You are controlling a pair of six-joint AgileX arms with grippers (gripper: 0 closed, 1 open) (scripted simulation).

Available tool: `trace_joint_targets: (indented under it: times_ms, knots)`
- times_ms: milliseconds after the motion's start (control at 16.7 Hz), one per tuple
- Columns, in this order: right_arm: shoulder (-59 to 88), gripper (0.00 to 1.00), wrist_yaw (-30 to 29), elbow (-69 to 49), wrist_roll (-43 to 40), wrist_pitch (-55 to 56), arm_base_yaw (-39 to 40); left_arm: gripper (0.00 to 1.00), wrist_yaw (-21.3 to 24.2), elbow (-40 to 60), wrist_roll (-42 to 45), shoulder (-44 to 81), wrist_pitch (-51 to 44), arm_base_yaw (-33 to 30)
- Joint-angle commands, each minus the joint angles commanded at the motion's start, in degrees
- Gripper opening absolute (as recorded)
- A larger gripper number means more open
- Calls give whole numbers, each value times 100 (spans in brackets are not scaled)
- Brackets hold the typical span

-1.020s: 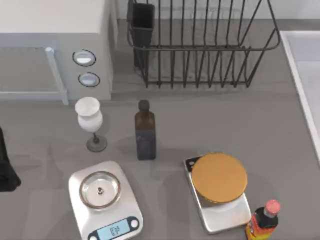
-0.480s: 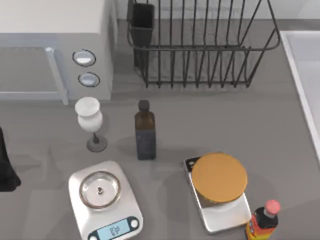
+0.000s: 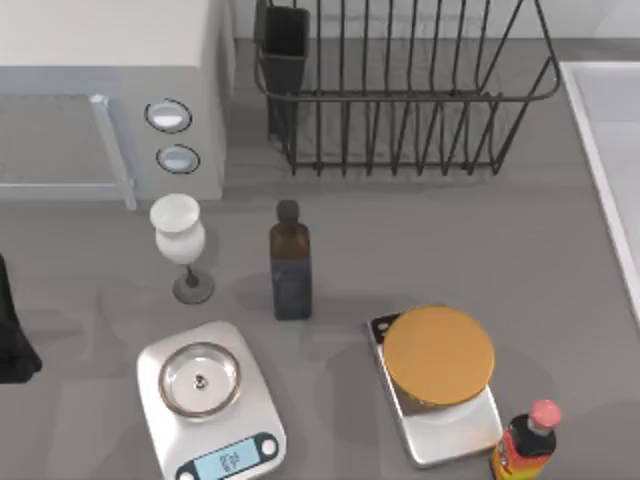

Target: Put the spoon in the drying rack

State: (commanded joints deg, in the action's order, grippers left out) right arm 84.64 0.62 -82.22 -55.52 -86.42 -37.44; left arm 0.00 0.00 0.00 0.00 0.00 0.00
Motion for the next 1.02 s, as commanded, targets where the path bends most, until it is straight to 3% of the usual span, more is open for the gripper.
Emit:
trace_joint_targets:
  times_ms: [180, 360, 1020]
  knots:
    - [36, 0, -417, -100, 459, 489, 549, 100, 0, 0, 0, 0, 0, 0]
    - [106, 0, -1140, -219, 1234, 1400, 1648, 100, 0, 0, 0, 0, 0, 0]
    - [81, 0, -4662, -190, 4746, 6465, 7993, 100, 0, 0, 0, 0, 0, 0]
